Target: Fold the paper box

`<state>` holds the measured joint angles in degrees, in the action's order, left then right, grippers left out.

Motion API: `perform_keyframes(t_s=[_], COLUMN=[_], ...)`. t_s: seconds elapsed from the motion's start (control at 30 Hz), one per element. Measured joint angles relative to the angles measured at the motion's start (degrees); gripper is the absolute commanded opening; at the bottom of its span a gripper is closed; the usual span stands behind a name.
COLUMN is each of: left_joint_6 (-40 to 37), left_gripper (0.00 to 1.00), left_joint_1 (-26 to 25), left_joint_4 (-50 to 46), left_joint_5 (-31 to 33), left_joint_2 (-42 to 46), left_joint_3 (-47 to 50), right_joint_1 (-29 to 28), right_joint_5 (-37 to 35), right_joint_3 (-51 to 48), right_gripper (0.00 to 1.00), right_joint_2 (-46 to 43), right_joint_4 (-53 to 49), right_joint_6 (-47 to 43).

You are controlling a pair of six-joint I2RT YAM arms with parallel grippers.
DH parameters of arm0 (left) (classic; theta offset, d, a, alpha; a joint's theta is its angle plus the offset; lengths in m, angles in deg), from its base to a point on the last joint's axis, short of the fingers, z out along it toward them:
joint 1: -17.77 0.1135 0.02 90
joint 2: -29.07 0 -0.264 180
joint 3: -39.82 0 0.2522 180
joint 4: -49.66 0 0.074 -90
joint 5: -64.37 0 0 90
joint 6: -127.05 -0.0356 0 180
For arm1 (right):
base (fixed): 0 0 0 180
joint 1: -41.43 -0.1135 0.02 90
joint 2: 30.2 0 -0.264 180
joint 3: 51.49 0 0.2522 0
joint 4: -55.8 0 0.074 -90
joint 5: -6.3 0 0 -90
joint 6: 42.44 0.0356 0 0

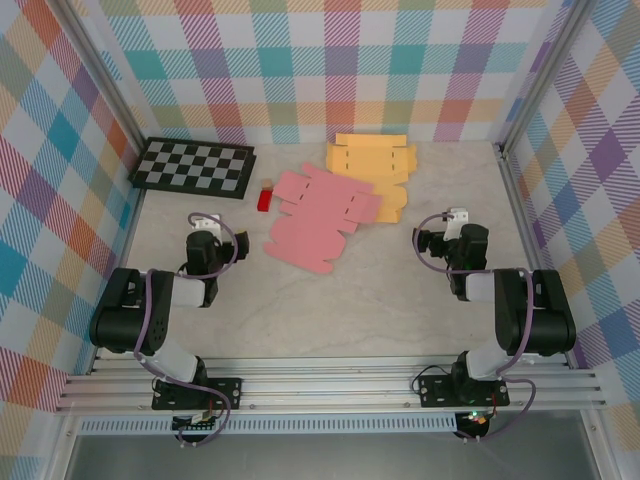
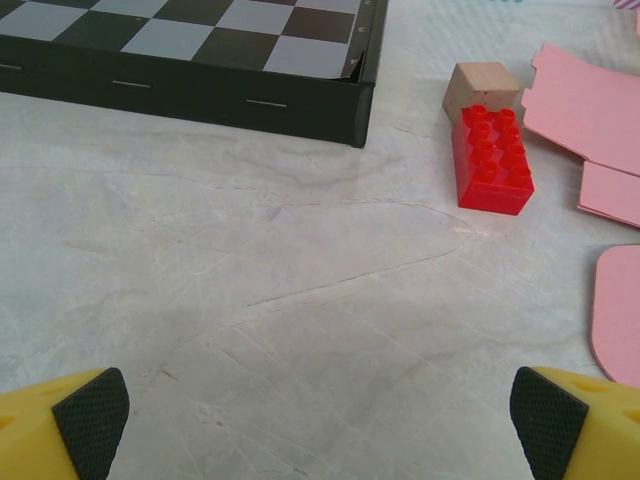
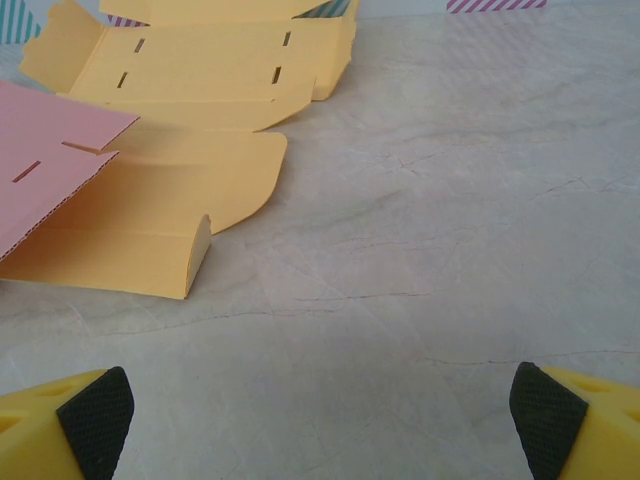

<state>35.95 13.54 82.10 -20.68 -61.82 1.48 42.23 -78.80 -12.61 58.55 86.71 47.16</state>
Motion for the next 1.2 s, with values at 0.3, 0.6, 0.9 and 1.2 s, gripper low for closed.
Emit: perform_keyframes(t_s=[0.3, 0.6, 0.9, 1.2], left_joint_6=[2.56, 19.71, 39.08, 43.32], left_gripper=[1.0, 1.0, 1.0, 1.0], left_joint_1=[-1.68, -1.68, -2.23, -3.04], left_joint_4=[-18.69, -40.85, -64.92, -70.34], left_joint_5=[10.62, 15.85, 10.84, 3.19], left_joint_2=[9.49, 22.77, 33.27, 33.64], left_joint_3=[-8.11, -13.25, -17.0, -11.76], right_joint_1=[-0.48, -6.29, -29.59, -41.88], right_joint_5=[-4.7, -12.13, -12.15, -10.21], right_joint_3=[4.9, 25.62, 45.27, 67.3], right_gripper=[1.0, 1.0, 1.0, 1.0], right_joint_2=[-6.69, -13.2, 2.12, 30.03], right_joint_4=[-15.82, -45.46, -59.39, -67.67], right_joint_6=[2.38, 11.65, 13.53, 11.52])
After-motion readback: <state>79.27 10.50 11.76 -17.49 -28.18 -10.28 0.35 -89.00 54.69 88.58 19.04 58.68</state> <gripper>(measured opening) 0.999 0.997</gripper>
